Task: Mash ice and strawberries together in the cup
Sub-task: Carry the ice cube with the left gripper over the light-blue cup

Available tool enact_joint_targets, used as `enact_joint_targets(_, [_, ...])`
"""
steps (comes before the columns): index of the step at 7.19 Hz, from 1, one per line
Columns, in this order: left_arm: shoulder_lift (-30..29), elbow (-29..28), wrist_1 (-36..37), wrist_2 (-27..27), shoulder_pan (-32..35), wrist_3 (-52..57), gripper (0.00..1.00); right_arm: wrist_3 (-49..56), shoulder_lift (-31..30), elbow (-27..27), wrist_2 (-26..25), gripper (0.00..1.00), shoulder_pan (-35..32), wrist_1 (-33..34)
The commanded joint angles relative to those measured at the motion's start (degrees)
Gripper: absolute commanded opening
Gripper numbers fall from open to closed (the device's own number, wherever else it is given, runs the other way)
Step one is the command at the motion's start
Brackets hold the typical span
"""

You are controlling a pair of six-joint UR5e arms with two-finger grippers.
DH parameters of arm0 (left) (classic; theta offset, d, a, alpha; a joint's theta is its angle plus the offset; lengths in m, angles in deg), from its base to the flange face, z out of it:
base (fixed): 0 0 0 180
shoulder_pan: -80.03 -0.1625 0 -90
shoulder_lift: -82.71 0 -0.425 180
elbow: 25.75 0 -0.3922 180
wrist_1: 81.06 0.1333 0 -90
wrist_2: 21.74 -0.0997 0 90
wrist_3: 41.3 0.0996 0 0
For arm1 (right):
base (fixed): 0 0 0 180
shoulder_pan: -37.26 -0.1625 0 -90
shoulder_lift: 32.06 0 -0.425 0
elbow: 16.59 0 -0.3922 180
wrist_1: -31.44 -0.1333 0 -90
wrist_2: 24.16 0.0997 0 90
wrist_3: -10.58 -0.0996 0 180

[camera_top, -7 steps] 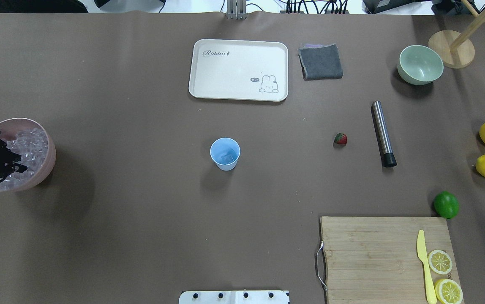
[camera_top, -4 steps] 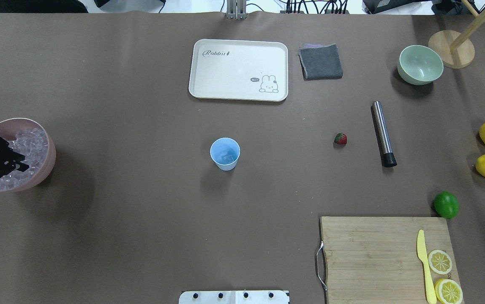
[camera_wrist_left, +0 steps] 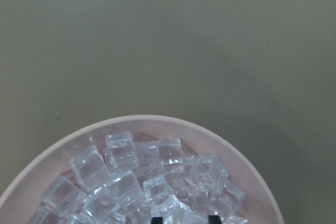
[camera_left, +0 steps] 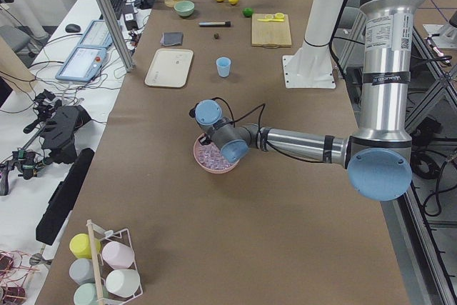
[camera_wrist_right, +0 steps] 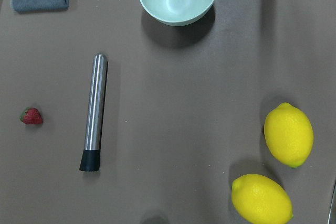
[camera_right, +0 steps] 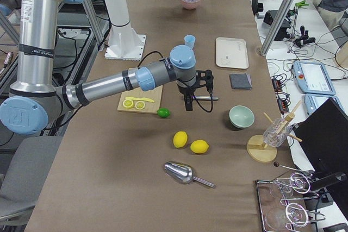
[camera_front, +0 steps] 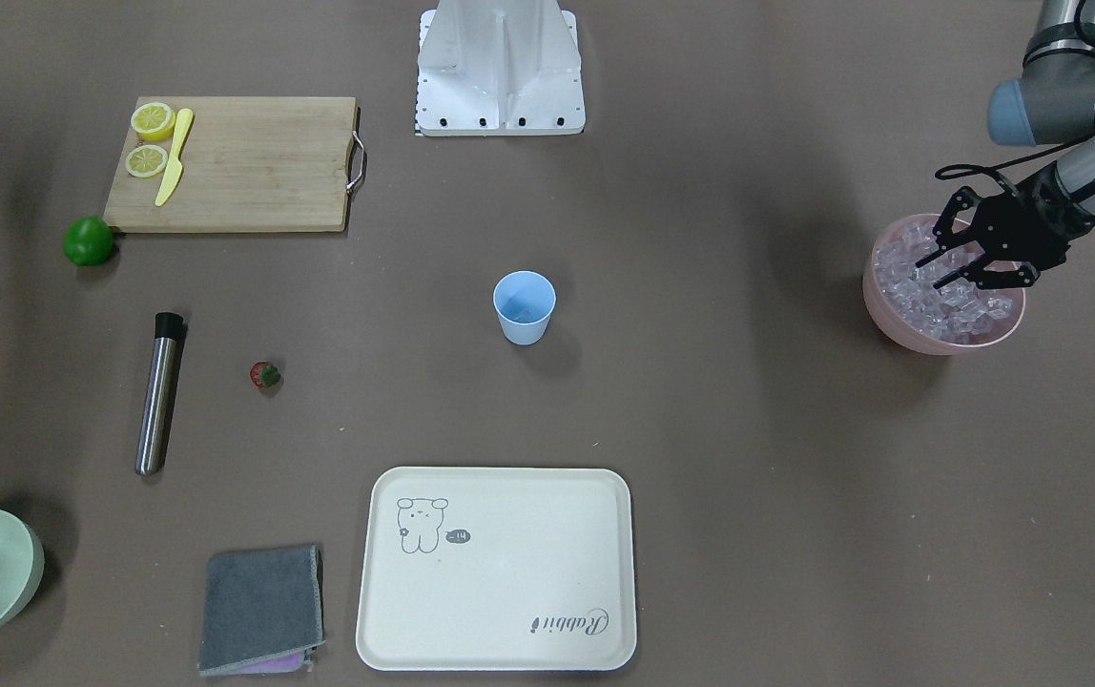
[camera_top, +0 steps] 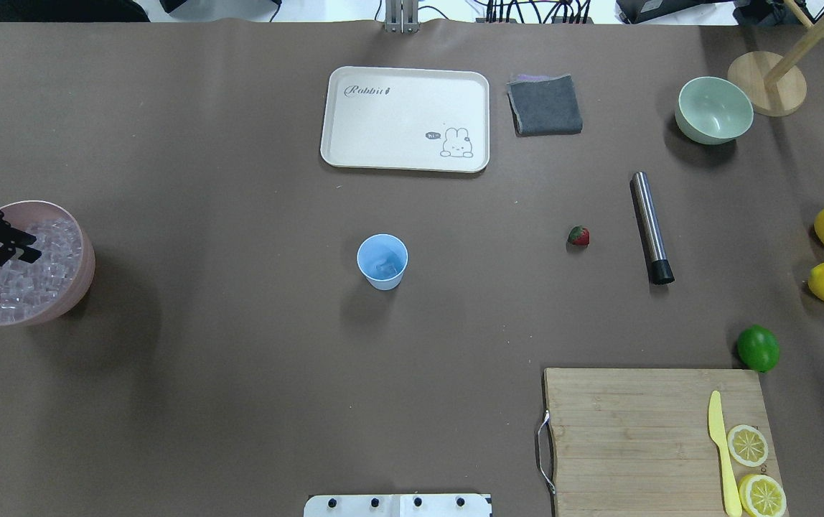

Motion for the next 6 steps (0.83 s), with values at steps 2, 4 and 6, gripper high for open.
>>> enact_joint_targets(2, [-8.66, 0.06, 4.05, 3.44, 2.00, -4.60, 0.00, 0.00, -0.38, -0.05, 0.19, 1.00, 0.06, -0.08])
enact_joint_targets(4, [-15.60, 0.40, 3.62, 3.62, 0.77, -17.15, 0.00, 0.00, 0.06, -0.31, 0.10, 1.00, 0.06, 0.00])
enact_joint_targets(6, [-20.63, 1.80, 3.35, 2.92, -4.04, -27.18, 0.00, 0.09, -0.02, -0.23, 0.10, 1.00, 0.06, 0.00])
